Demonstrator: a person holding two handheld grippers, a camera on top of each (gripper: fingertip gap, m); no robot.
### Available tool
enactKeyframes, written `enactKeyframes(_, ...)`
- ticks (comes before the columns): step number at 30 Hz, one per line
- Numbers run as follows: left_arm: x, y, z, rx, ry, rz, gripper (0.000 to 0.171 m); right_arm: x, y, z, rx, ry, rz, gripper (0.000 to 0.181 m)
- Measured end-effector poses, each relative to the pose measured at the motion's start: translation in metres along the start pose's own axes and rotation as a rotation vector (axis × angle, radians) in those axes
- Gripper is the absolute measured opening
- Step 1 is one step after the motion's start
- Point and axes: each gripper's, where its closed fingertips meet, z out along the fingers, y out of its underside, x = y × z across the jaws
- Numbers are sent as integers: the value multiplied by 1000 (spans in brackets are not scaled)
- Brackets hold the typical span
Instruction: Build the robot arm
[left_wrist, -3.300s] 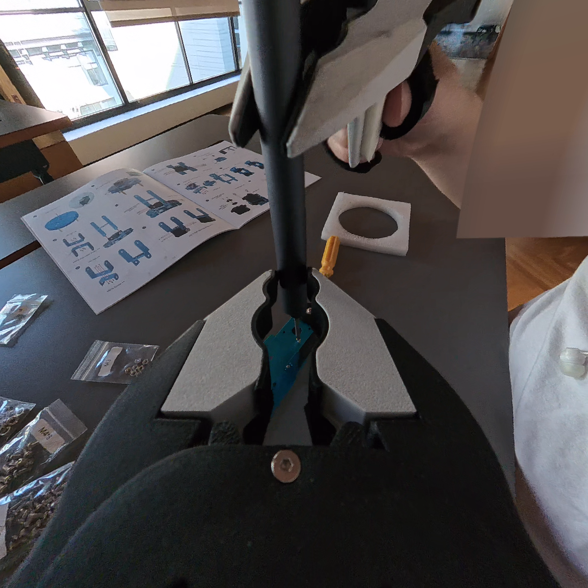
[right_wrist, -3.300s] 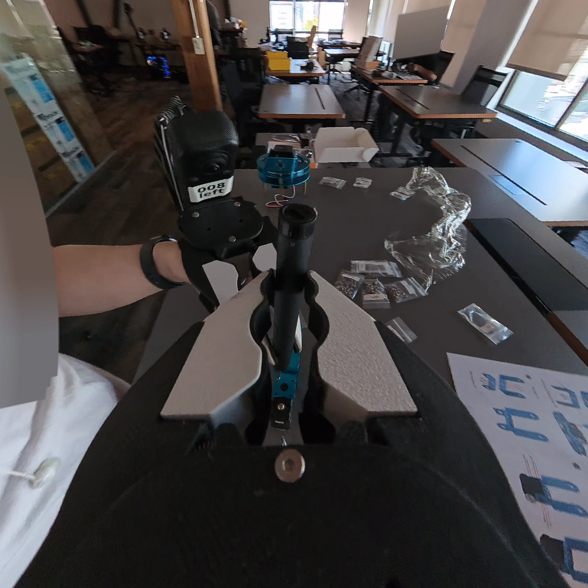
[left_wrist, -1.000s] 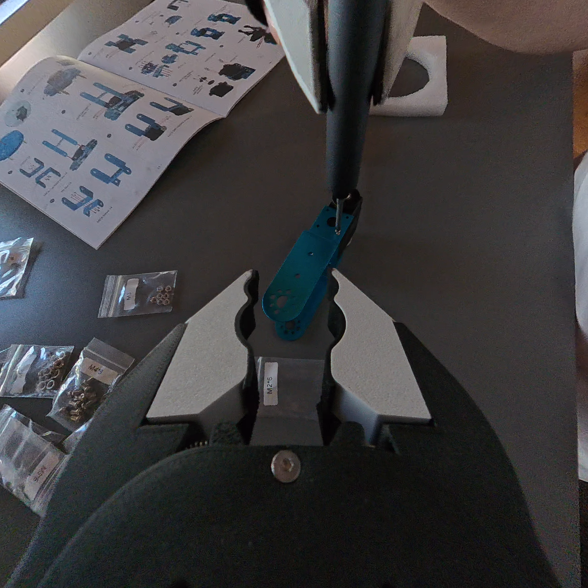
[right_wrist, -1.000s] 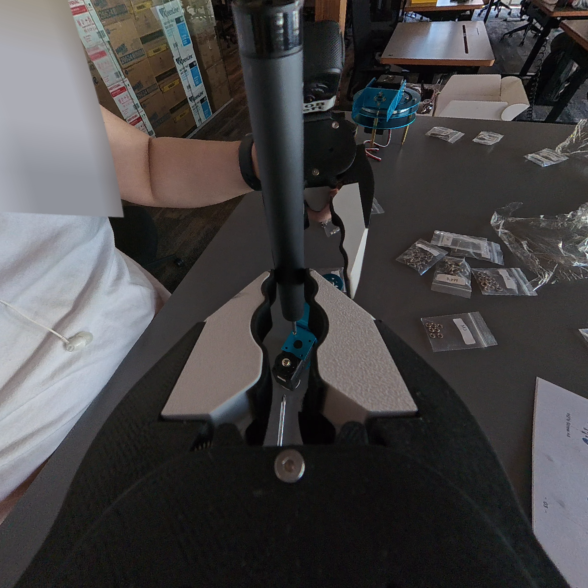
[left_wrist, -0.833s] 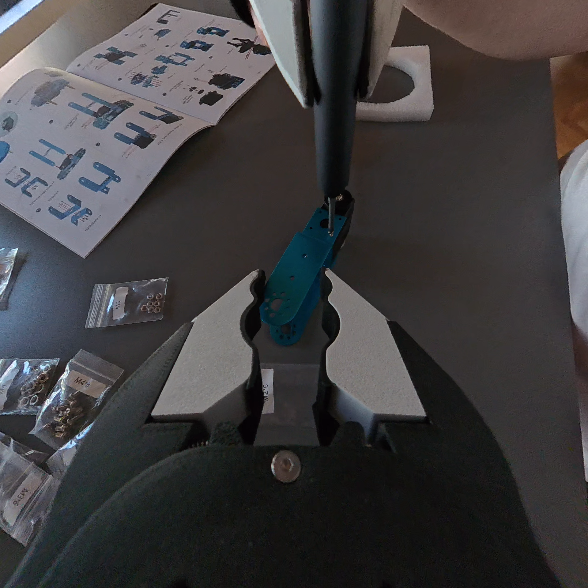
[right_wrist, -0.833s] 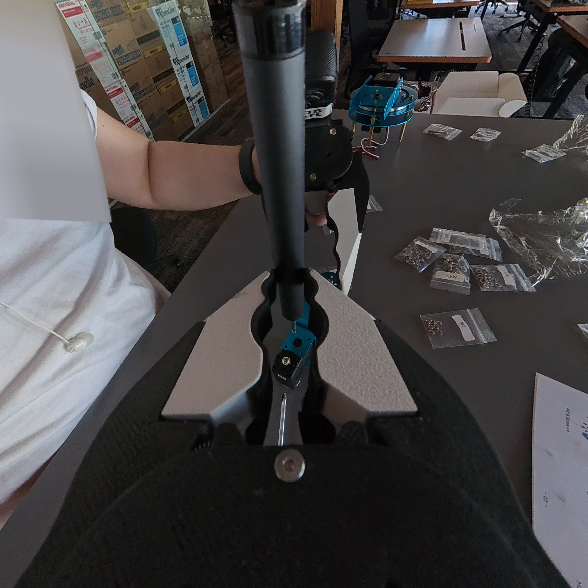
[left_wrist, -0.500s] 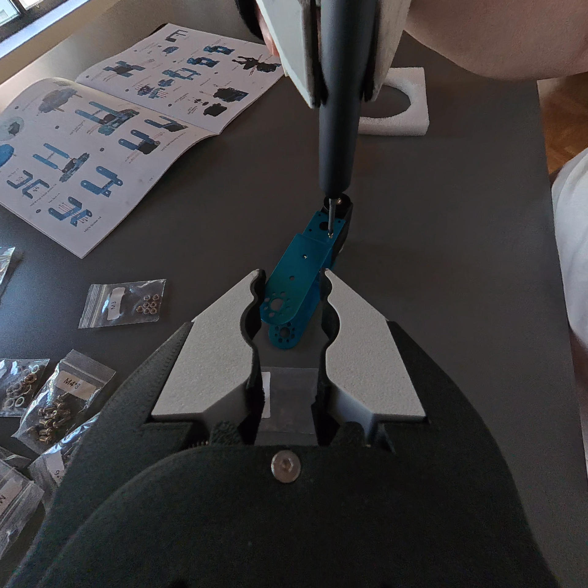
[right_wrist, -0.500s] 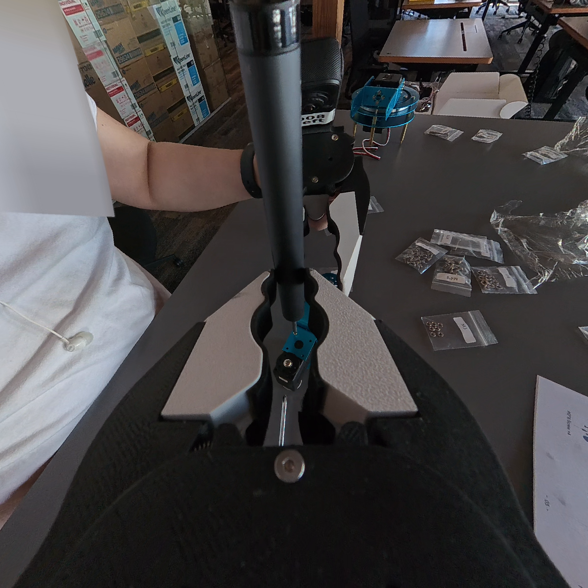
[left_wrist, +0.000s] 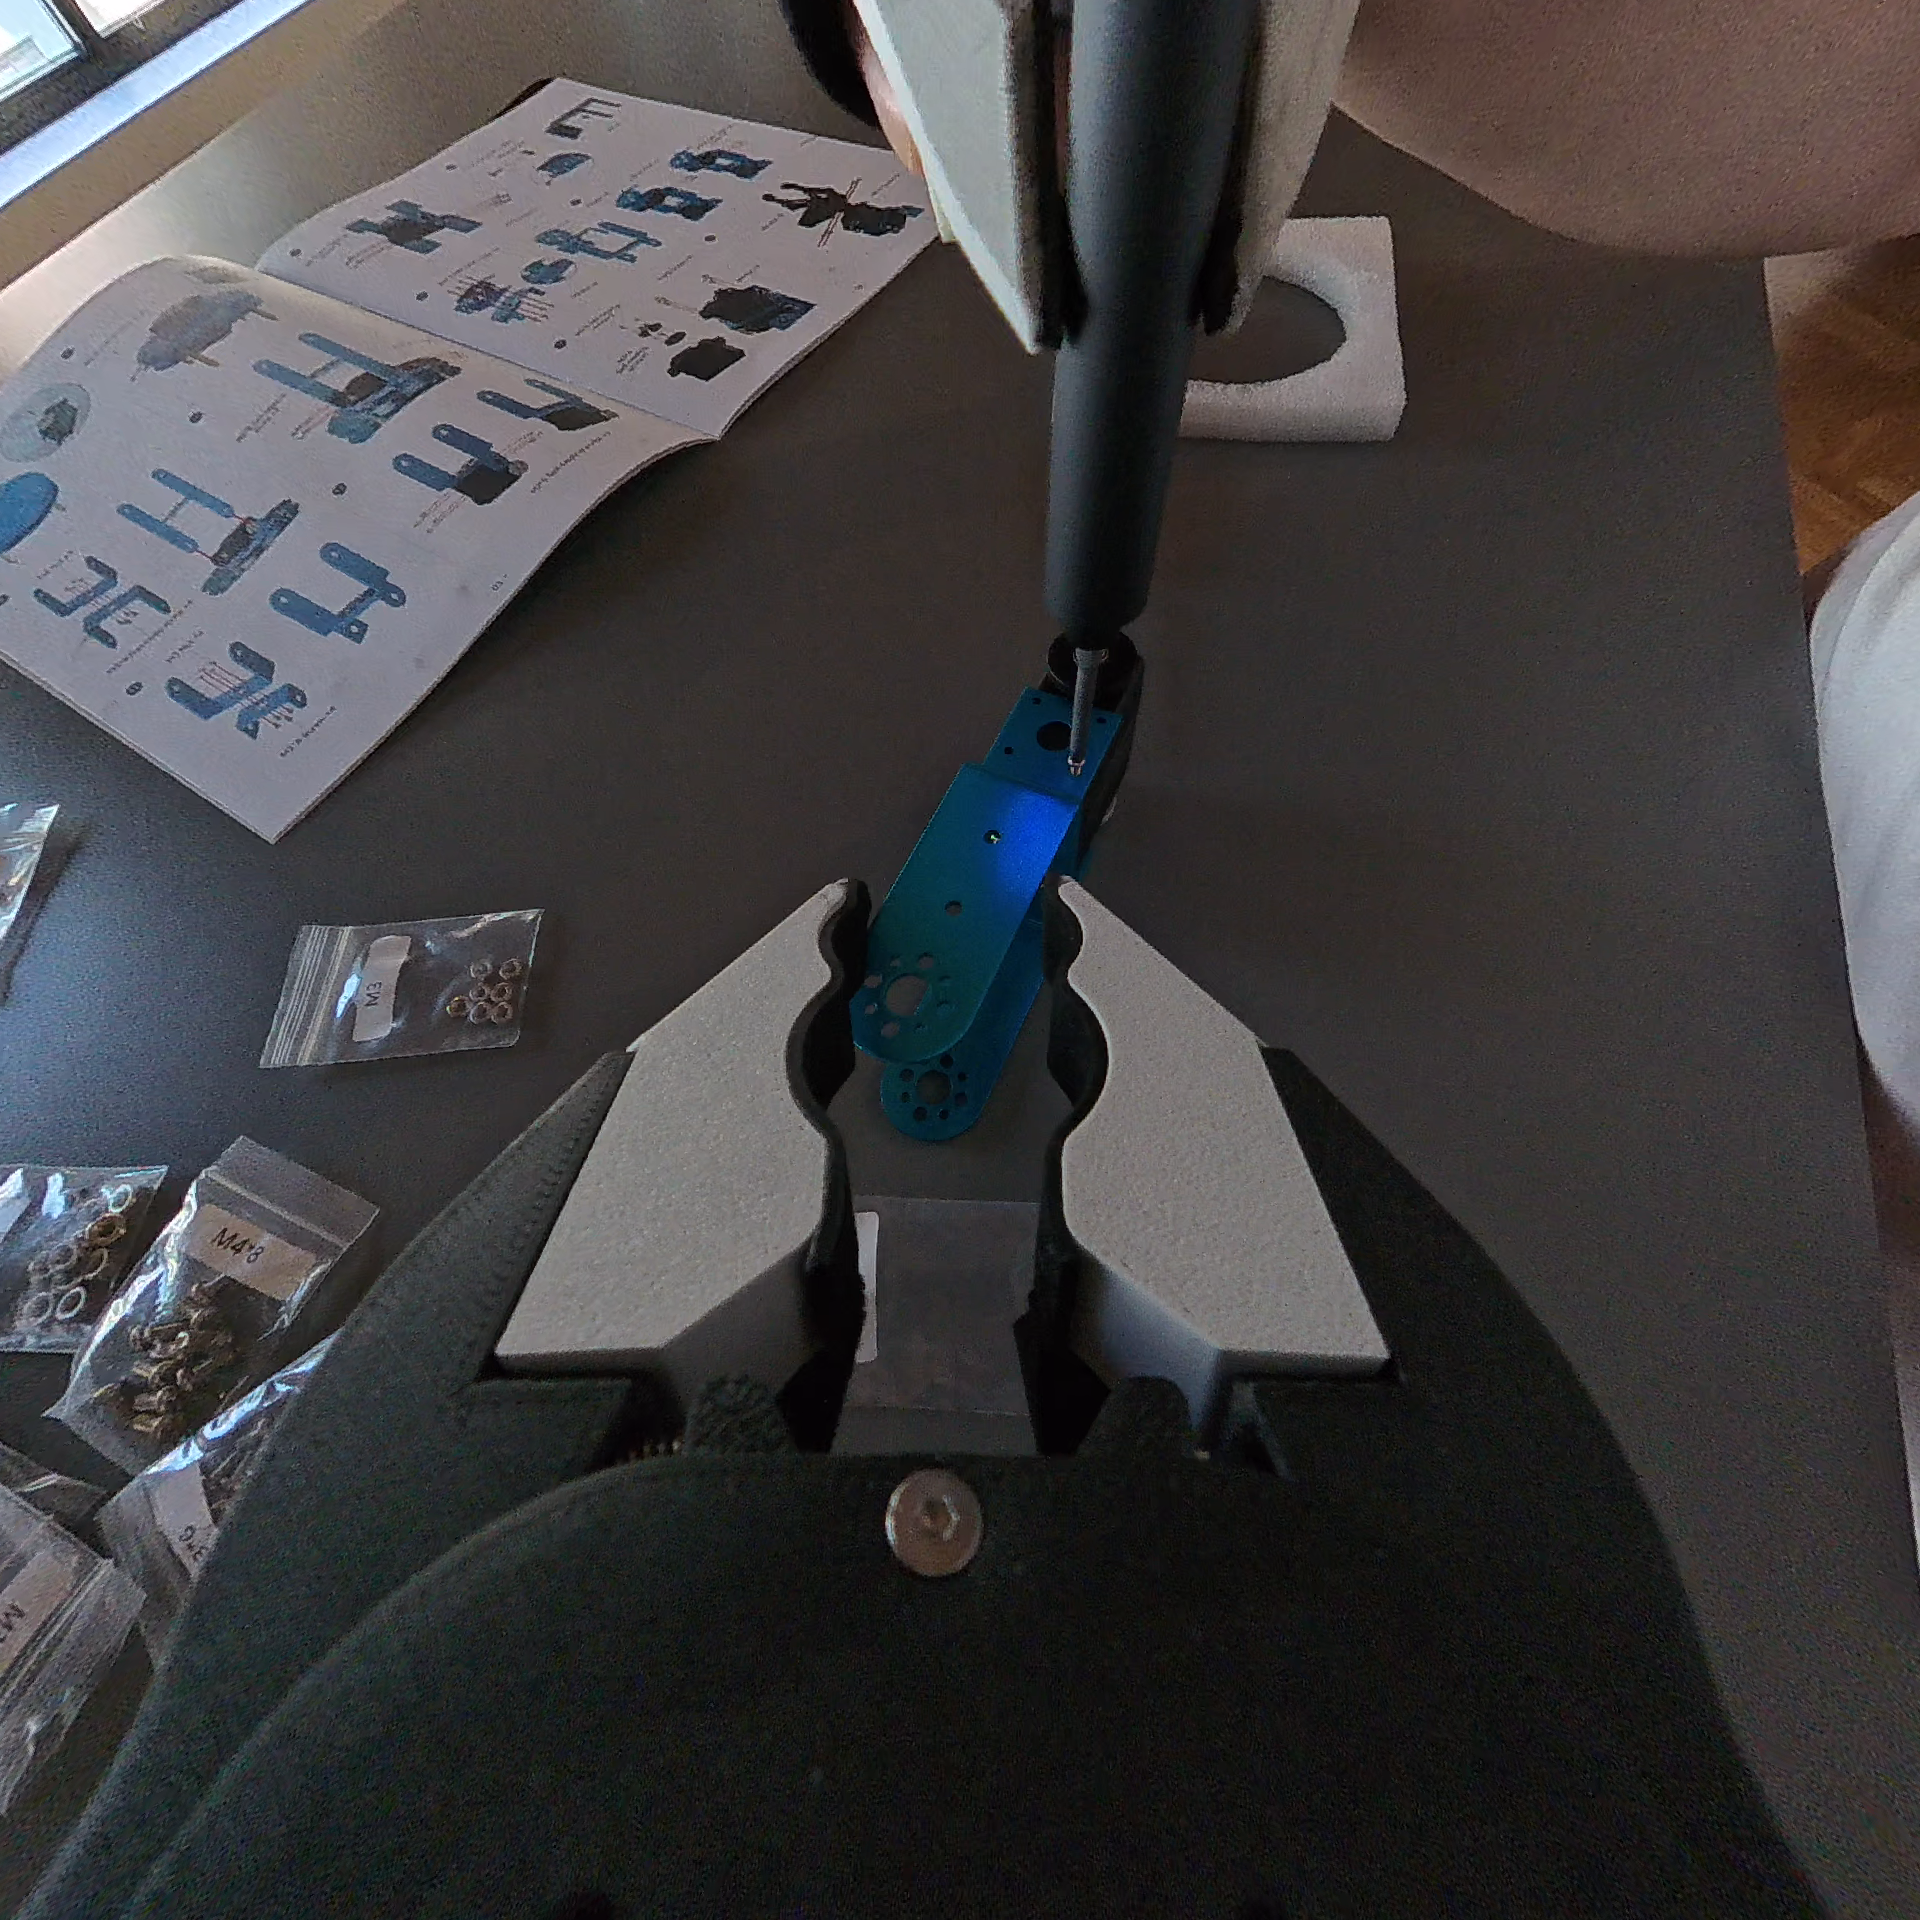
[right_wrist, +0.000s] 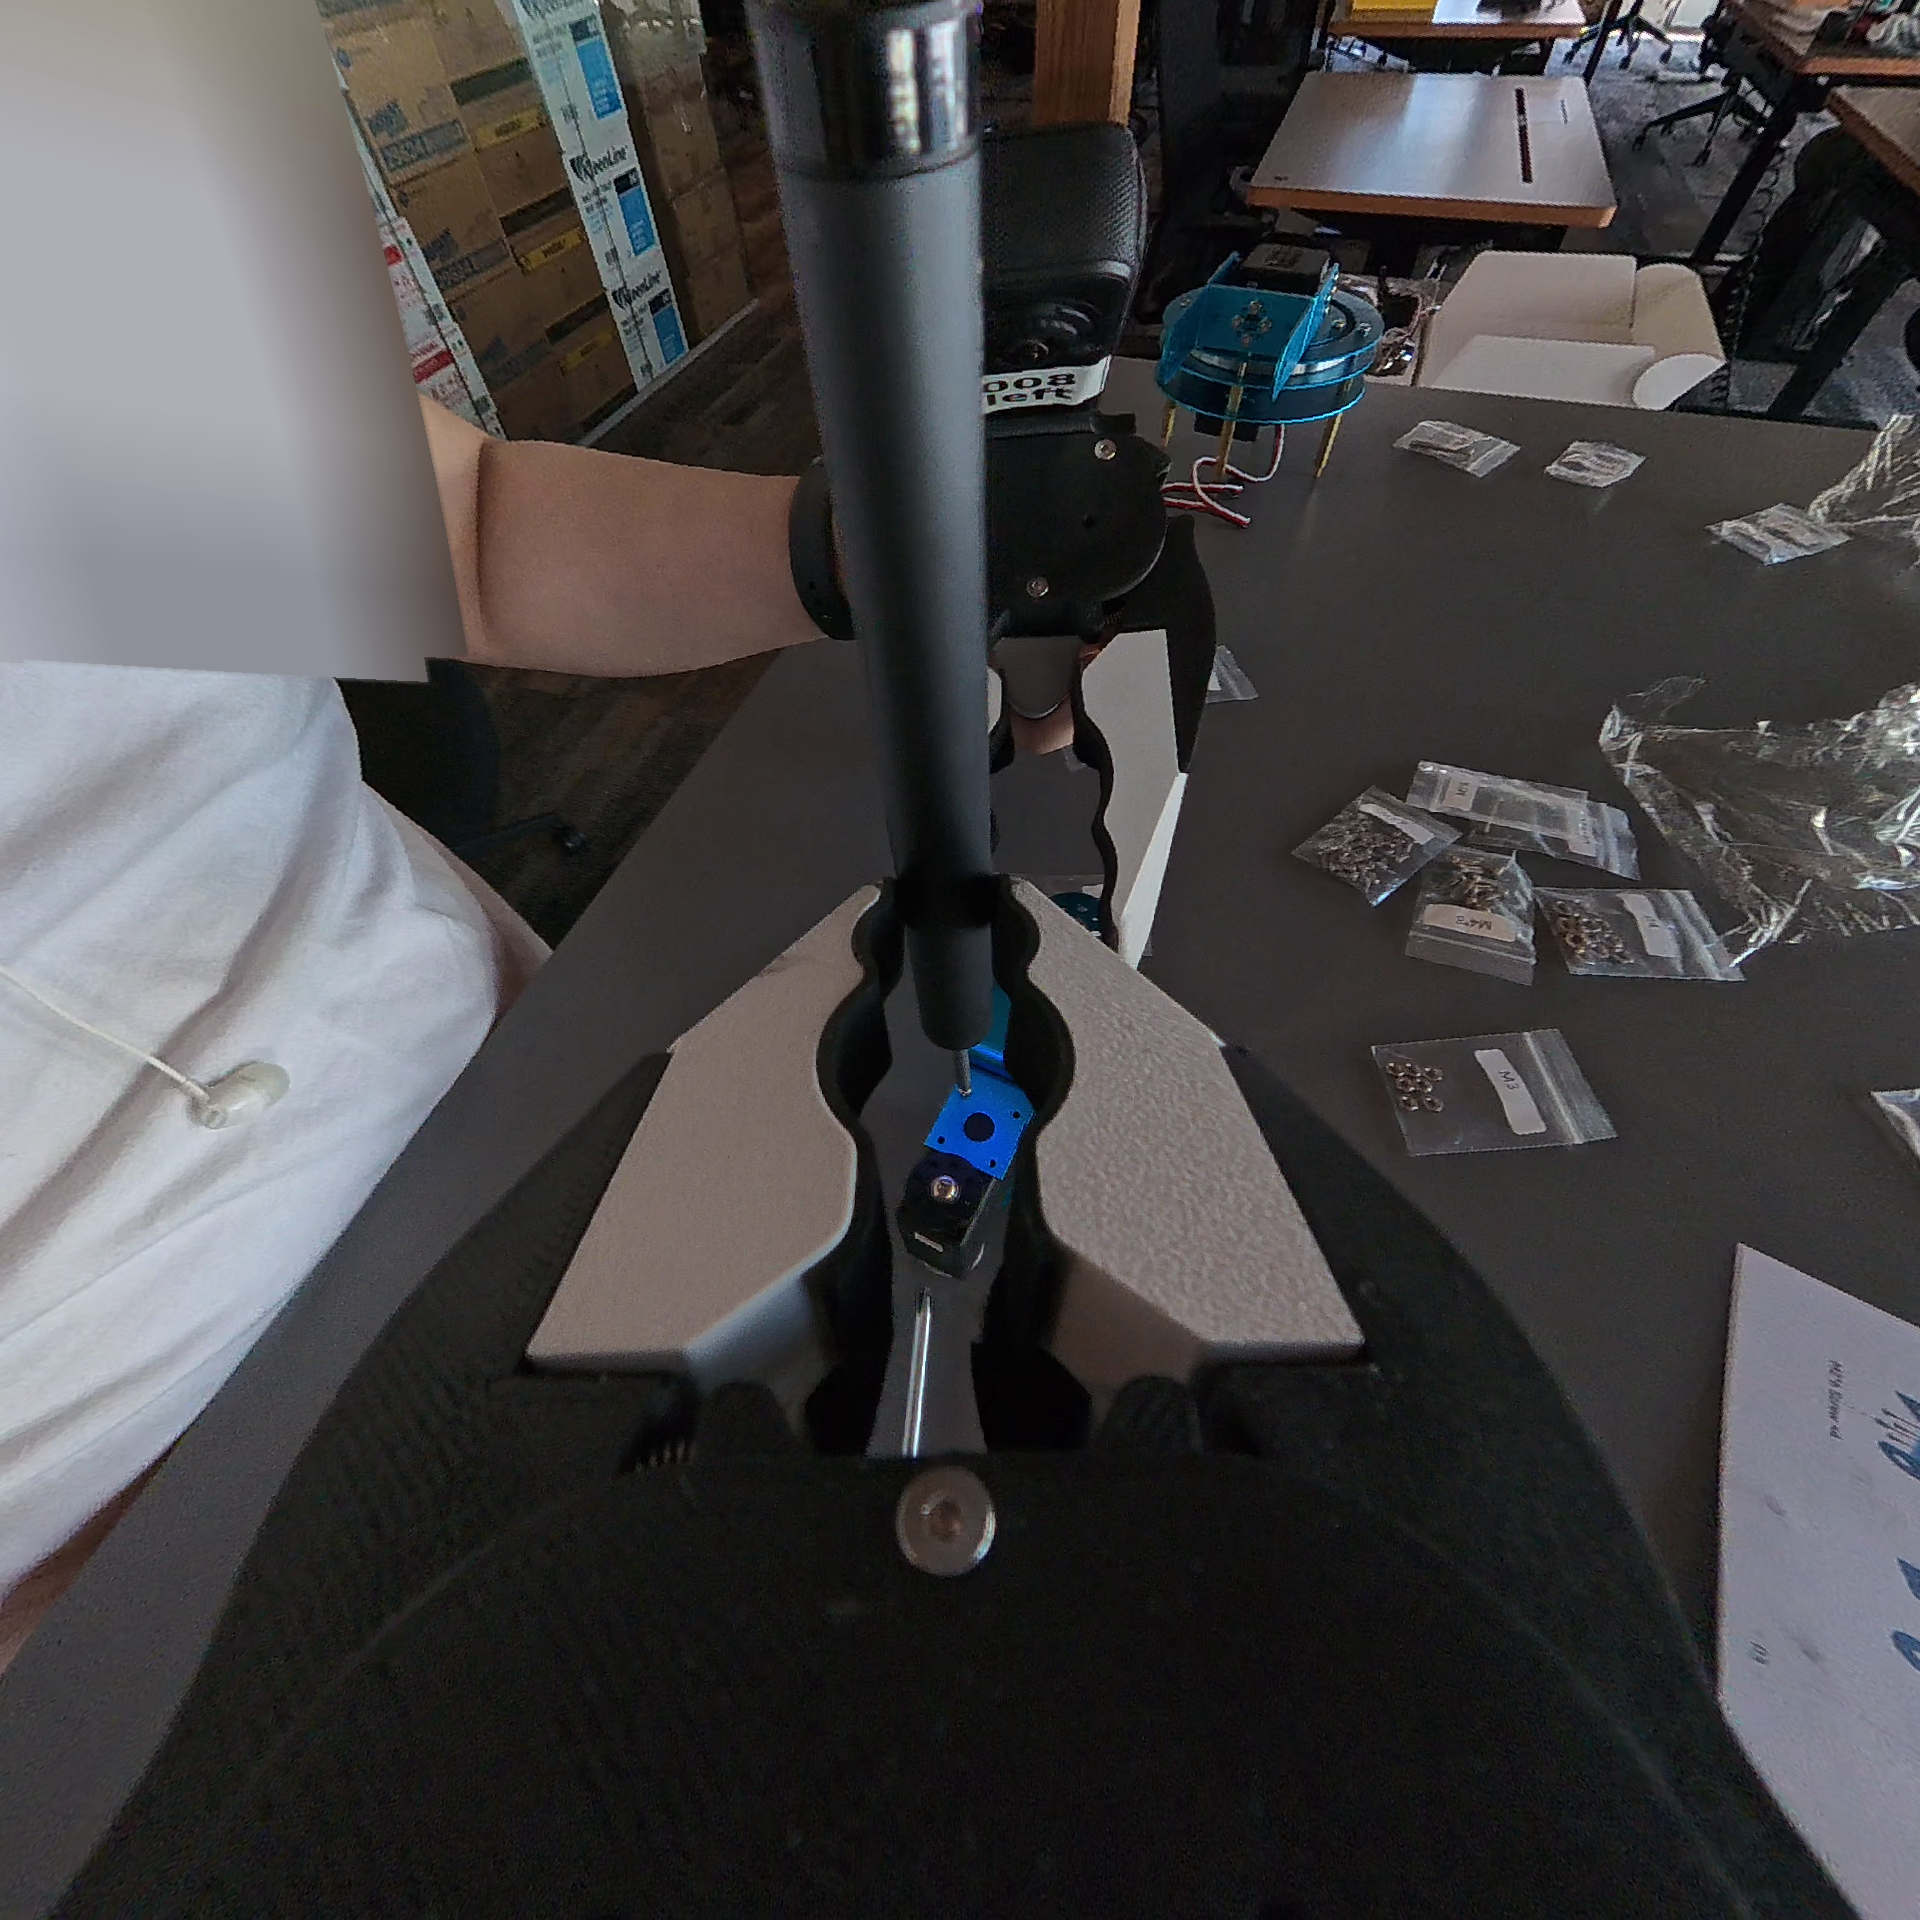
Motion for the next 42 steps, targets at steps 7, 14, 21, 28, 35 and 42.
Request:
enactKeyframes(7,0,0,0,-2,1,0,32,-1,-1,2,12,-20,10,17)
enactKeyframes(14,0,0,0,-2,-1,0,32,0,-1,1,22,-18,6,17)
enactKeyframes(21,1,0,0,-4,1,3,32,2,-1,2,-15,-7,-6,17)
enactKeyframes(28,1,0,0,-2,4,6,31,2,-1,1,-53,12,-34,17)
enactKeyframes(35,1,0,0,-1,7,10,31,3,-1,1,-47,14,-32,17)
enactKeyframes(42,1,0,0,1,7,12,31,3,0,1,-36,12,-28,16)
